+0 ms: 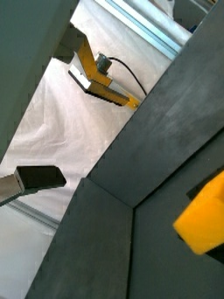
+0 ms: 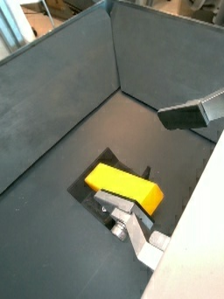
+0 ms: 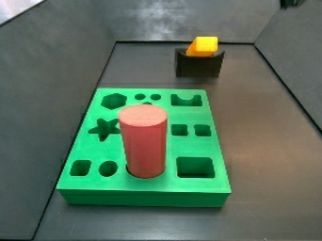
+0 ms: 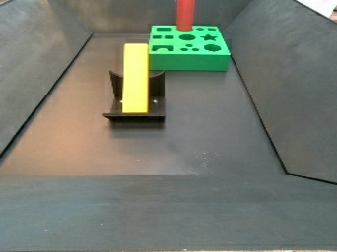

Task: Pick up the rectangle object. Move up. Place the rectangle object on the fixture. Regrasp the rectangle object. Move to above the board. Insert the rectangle object.
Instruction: Regrasp the rectangle object, then move to above the board.

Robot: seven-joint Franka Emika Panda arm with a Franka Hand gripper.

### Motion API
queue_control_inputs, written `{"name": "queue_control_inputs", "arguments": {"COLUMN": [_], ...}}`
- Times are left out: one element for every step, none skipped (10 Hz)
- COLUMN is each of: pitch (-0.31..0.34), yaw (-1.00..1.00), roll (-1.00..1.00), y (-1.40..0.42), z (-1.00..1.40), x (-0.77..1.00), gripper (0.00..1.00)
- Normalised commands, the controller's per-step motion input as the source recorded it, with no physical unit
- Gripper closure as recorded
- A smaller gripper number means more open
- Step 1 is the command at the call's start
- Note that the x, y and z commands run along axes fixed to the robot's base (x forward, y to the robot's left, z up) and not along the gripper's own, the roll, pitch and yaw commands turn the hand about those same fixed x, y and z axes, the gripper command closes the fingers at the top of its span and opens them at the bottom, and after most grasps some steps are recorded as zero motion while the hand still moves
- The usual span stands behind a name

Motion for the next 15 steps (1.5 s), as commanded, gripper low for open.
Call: {"name": "queue_control_inputs", "arguments": {"pitch": [0.046,0.044,0.032,0.024,0.013,0.007,0.008,0.006,0.003,0.002,-0.004,-0.009,-0.01,0.0,-0.136], "yaw": [0.01,0.02,0.04,0.05,0.06,0.07,0.07,0.06,0.06,0.06,0.06,0.06,0.06,0.0,-0.23], "roll": [0.08,0.07,0.05,0.04,0.04,0.04,0.05,0.05,0.06,0.06,0.06,0.07,0.07,0.0,-0.07], "y": [0.04,0.04,0.04,0.03,0.03,0.02,0.01,0.01,0.0,-0.01,-0.01,-0.01,-0.01,0.0,0.14], "z": [-1.0,-1.0,-1.0,-1.0,-1.0,-1.0,-1.0,-1.0,-0.84,-0.68,-0.53,-0.33,-0.18,0.0,1.0], "x": [0.07,0.07,0.07,0.08,0.09,0.1,0.12,0.14,0.13,0.11,0.1,0.09,0.09,0.0,0.04], "gripper": [0.0,0.0,0.0,0.0,0.0,0.0,0.0,0.0,0.0,0.0,0.0,0.0,0.0,1.0,1.0]}}
